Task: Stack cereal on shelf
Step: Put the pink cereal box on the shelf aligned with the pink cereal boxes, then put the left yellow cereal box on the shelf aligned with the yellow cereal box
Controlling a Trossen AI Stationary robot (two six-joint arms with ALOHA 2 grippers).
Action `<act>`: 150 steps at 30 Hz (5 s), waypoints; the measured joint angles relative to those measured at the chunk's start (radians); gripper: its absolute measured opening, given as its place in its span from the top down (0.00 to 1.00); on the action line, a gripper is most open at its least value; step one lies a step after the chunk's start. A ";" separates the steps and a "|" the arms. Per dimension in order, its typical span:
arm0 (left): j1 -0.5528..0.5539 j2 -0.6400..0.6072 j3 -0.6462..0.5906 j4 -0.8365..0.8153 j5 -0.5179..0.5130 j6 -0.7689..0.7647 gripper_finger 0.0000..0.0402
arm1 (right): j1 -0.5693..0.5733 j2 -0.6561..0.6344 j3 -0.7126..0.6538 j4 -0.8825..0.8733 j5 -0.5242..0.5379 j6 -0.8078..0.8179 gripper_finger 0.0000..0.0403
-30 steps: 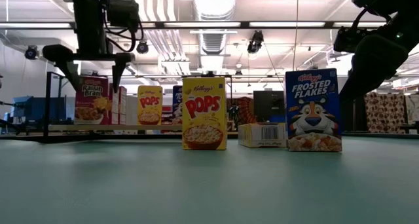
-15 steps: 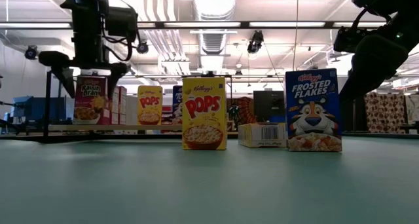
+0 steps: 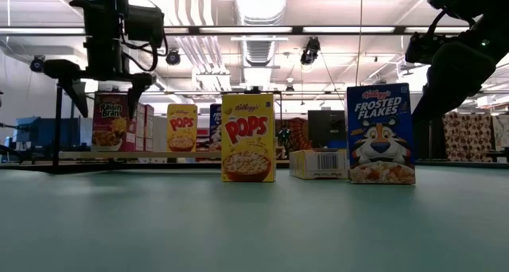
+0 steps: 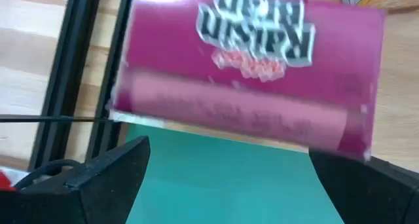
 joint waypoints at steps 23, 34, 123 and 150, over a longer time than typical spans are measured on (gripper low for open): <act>-0.237 -0.032 0.065 0.149 0.163 -0.141 0.00 | 0.000 0.000 0.000 0.000 0.000 0.000 0.35; -0.372 0.128 0.065 0.429 0.140 -0.084 0.00 | 0.000 0.000 0.000 0.000 0.000 0.000 0.35; -0.493 0.657 0.564 0.297 0.166 0.014 0.20 | 0.000 0.000 0.000 0.000 0.000 0.000 0.35; -0.325 0.525 0.624 -0.001 0.084 0.070 0.21 | 0.000 0.000 0.000 0.000 0.000 0.000 0.35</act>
